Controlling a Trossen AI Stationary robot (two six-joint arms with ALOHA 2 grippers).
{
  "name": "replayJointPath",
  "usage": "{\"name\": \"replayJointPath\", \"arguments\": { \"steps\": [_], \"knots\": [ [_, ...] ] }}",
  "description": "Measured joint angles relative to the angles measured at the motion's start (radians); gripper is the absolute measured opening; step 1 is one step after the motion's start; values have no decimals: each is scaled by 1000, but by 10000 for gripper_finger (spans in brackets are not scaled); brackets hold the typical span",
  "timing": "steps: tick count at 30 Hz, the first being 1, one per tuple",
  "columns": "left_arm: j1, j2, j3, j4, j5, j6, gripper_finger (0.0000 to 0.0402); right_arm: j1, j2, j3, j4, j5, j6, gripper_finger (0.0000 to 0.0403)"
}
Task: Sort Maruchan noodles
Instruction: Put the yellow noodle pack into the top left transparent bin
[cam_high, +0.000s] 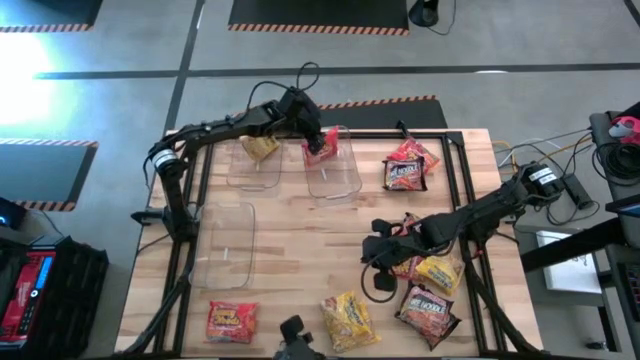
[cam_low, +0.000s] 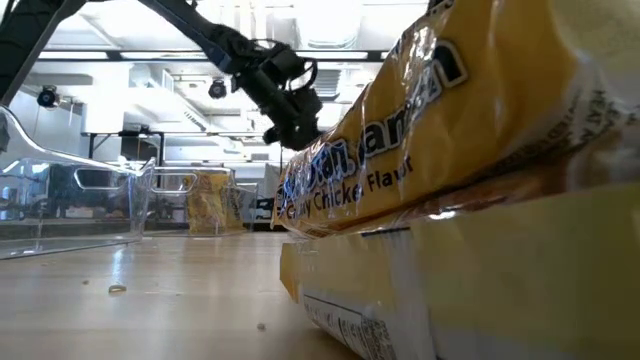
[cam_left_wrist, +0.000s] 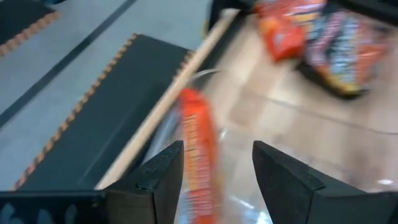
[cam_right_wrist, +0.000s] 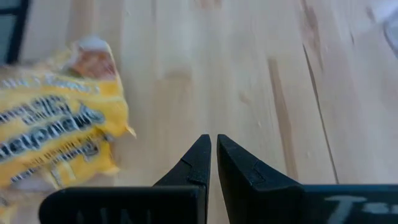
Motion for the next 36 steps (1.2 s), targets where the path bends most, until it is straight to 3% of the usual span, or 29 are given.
{"name": "replayJointPath", "arguments": {
  "steps": [10,18,22,29,36],
  "knots": [
    [-281,-58,-66,94,-2,-27,174,17,-9,0,-174,-1,227,18],
    [-588,-213,-258,136,-239,-139,174,65,-20,-1,-189,-1,280,18],
    [-730,-286,-407,264,-283,-372,174,89,6,-1,-74,-17,284,18],
    [-957,-301,-572,497,-287,-776,174,120,84,0,198,-158,376,18],
    [-1097,-236,-574,512,-422,-868,174,185,157,-1,425,-239,437,18]
  ]
}}
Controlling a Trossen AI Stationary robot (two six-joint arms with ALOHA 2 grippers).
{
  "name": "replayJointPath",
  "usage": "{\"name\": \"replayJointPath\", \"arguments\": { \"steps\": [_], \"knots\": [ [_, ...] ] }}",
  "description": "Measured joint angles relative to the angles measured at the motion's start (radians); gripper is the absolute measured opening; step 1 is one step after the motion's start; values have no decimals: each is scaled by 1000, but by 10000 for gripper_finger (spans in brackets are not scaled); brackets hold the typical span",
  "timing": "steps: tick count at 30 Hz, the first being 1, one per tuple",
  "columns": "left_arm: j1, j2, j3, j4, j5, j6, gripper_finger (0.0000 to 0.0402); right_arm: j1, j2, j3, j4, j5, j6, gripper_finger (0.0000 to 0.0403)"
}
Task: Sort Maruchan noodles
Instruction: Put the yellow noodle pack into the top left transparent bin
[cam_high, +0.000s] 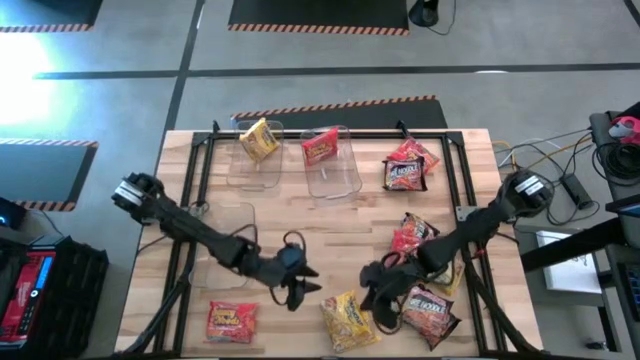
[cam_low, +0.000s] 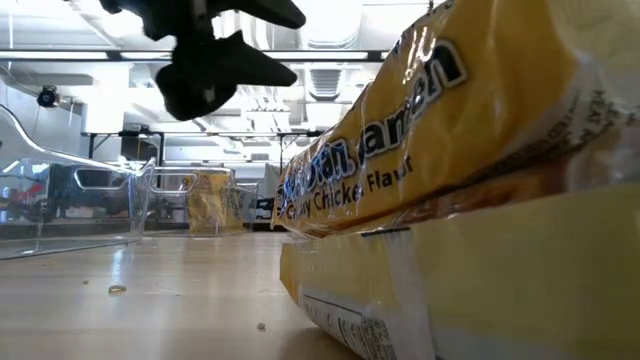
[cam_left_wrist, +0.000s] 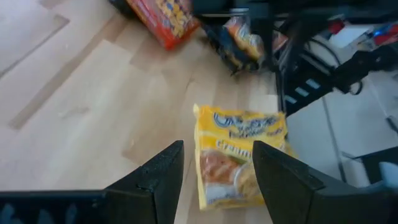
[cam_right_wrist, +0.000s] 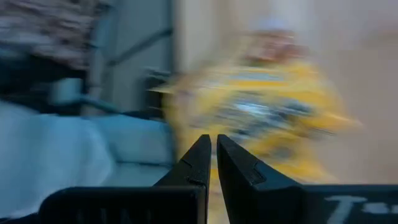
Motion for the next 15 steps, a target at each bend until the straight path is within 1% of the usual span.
{"name": "replayJointPath", "arguments": {
  "steps": [4,8,15],
  "knots": [
    [-34,39,10,10,-31,-34,174,56,38,1,178,-29,-14,18],
    [-55,73,26,11,-47,-63,174,103,92,2,283,-29,-33,18],
    [-63,105,64,22,-67,-65,174,125,200,32,283,-24,-62,18]
  ]
}}
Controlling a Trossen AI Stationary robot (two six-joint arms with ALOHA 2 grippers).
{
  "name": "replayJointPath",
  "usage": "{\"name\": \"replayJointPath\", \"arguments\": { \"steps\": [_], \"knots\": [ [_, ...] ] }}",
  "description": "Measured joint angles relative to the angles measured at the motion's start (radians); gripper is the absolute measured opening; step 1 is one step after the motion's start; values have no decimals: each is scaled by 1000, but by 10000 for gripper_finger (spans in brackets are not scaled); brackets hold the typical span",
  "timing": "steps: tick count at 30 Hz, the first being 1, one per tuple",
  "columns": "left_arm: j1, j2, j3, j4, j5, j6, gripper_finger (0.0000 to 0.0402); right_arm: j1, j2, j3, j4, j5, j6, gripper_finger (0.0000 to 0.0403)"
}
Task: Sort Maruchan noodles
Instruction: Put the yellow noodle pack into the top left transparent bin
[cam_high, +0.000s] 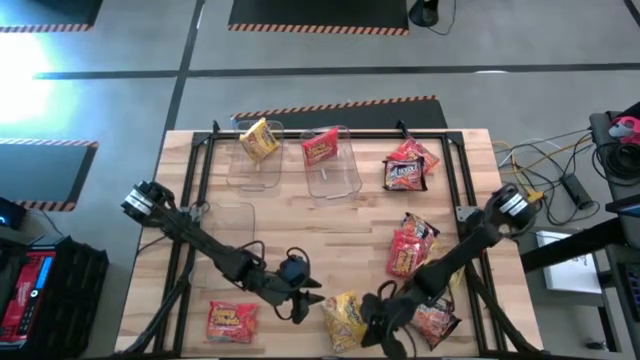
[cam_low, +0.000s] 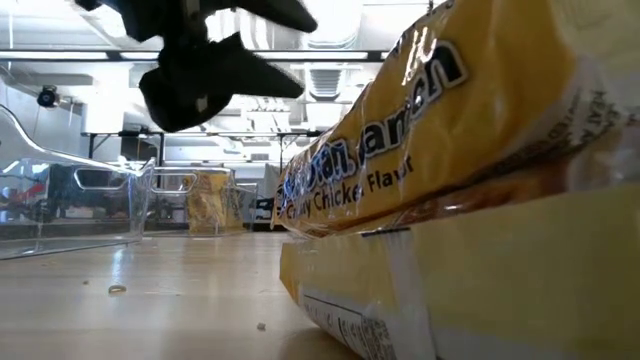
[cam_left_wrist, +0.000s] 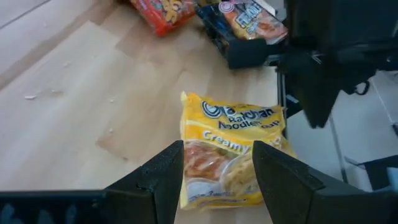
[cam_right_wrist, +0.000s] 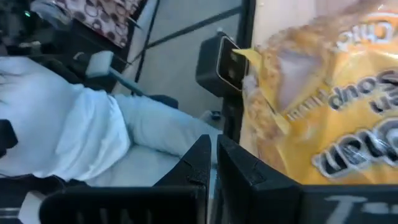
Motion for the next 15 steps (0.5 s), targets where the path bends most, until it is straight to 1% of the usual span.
{"name": "replayJointPath", "arguments": {
  "steps": [2,4,5,6,7,9,11,15],
  "knots": [
    [-4,1,9,-10,-2,1,174,0,24,25,7,1,-28,18],
    [-12,2,14,-2,-2,0,174,0,40,41,-45,1,-56,18],
    [-17,0,14,-3,-2,-1,174,0,51,59,-48,8,-70,18],
    [-18,0,13,-3,0,-2,174,-1,53,65,-87,23,-85,18],
    [-22,3,14,-2,0,-10,174,-2,51,71,-144,43,-99,18],
    [-34,5,15,-7,2,-31,174,-6,64,105,-204,96,-127,18],
    [-40,12,15,-11,21,-71,174,-9,58,122,-318,157,-152,18],
    [-49,14,13,-46,29,-186,174,-26,57,155,-409,234,-199,18]
  ]
}}
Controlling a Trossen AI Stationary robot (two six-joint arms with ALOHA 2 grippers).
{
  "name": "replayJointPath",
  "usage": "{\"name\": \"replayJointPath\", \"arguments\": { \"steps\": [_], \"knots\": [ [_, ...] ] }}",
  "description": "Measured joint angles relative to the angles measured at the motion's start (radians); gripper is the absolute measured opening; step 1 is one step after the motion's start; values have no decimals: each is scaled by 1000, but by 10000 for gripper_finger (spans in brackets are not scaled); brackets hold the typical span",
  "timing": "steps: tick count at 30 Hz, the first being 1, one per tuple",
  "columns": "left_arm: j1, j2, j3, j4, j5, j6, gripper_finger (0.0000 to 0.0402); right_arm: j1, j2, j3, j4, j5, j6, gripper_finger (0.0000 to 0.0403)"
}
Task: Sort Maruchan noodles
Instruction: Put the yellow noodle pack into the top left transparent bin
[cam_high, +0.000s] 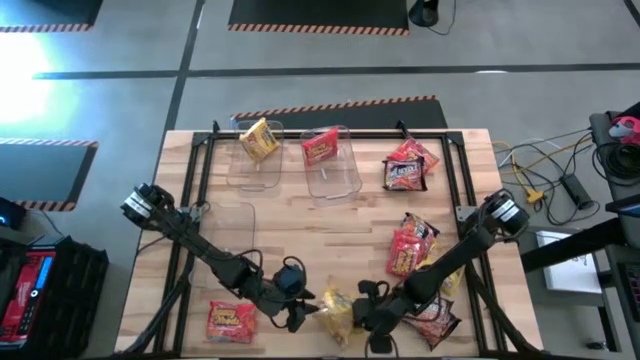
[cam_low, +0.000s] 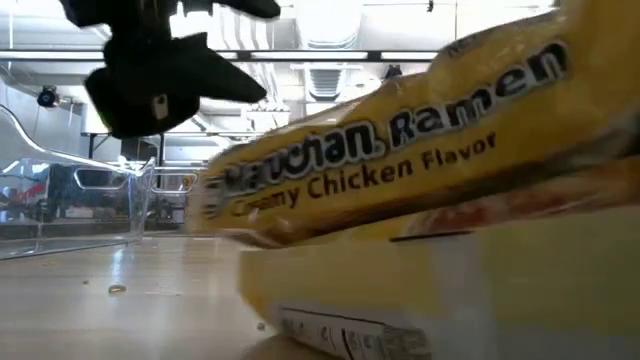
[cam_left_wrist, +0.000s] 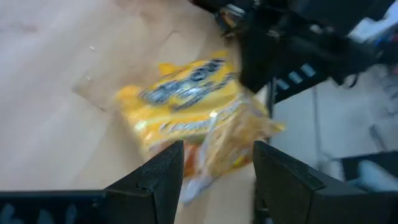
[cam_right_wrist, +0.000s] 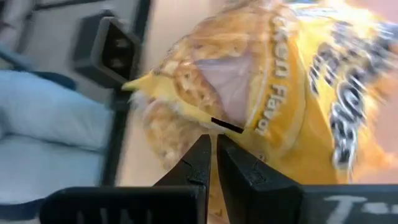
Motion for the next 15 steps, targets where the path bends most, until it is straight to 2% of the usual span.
{"name": "replayJointPath", "arguments": {
  "steps": [7,11,15],
  "knots": [
    [1,28,-3,-43,10,-184,174,-23,1,25,-44,28,-54,18],
    [1,42,-3,-73,18,-228,174,-17,-19,47,-57,-22,-53,18],
    [1,45,-4,-79,26,-234,174,-1,-48,80,-42,-1,-86,18]
  ]
}}
